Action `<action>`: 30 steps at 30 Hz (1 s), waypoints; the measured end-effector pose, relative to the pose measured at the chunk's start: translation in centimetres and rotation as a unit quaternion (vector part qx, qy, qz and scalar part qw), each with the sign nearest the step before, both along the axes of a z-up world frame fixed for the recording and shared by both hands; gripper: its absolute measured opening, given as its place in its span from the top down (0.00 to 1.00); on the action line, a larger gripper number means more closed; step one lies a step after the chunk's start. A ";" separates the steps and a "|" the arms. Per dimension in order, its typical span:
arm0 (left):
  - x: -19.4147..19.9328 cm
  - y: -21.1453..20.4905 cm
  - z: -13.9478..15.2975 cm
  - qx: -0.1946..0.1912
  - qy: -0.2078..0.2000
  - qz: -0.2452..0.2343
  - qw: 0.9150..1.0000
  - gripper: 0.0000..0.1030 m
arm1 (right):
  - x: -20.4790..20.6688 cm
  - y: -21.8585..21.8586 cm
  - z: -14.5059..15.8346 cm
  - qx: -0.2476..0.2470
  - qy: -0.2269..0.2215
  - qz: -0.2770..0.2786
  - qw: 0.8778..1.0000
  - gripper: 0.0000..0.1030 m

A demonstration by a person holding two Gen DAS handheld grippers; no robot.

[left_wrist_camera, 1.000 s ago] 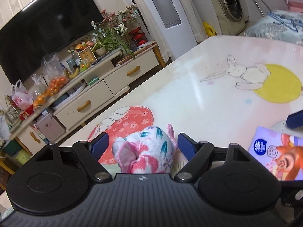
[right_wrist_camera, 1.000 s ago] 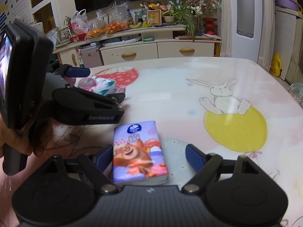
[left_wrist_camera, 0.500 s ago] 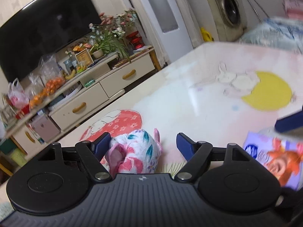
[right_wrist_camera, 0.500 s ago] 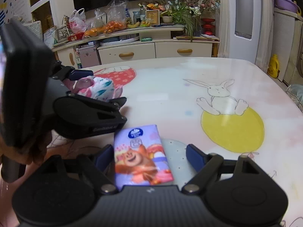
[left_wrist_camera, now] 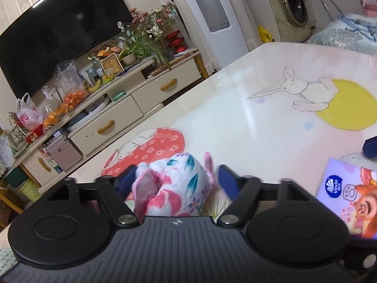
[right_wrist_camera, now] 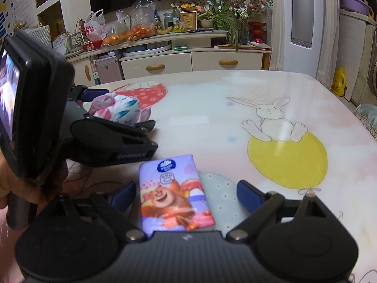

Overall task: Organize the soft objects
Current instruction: 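Grasp the floral plush pouch with the left tool while the right holds the tissue pack, then carry the floral plush and tissue pack into the cardboard box and open both tools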

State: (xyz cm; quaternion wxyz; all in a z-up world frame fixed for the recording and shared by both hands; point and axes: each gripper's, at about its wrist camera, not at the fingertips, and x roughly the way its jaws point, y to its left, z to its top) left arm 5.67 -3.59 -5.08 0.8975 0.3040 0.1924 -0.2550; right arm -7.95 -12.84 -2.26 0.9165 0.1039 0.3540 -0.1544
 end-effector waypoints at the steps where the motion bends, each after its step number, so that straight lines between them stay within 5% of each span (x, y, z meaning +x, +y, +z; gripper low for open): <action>1: -0.1 0.0 0.0 0.003 -0.002 0.000 1.000 0.31 | 0.0 0.0 0.0 0.000 -0.001 0.000 1.000 0.10; 8: -1.1 0.7 0.3 -0.011 0.015 -0.008 1.000 0.36 | -0.1 0.2 0.0 -0.015 0.000 0.004 1.000 0.20; 18: -2.1 3.0 1.9 -0.083 0.093 0.014 0.992 0.38 | -0.5 0.0 0.0 -0.034 -0.005 -0.005 0.999 0.49; 30: -5.7 8.3 5.3 -0.153 0.131 0.018 0.979 0.39 | -1.5 1.8 0.4 -0.027 -0.022 0.009 0.999 0.50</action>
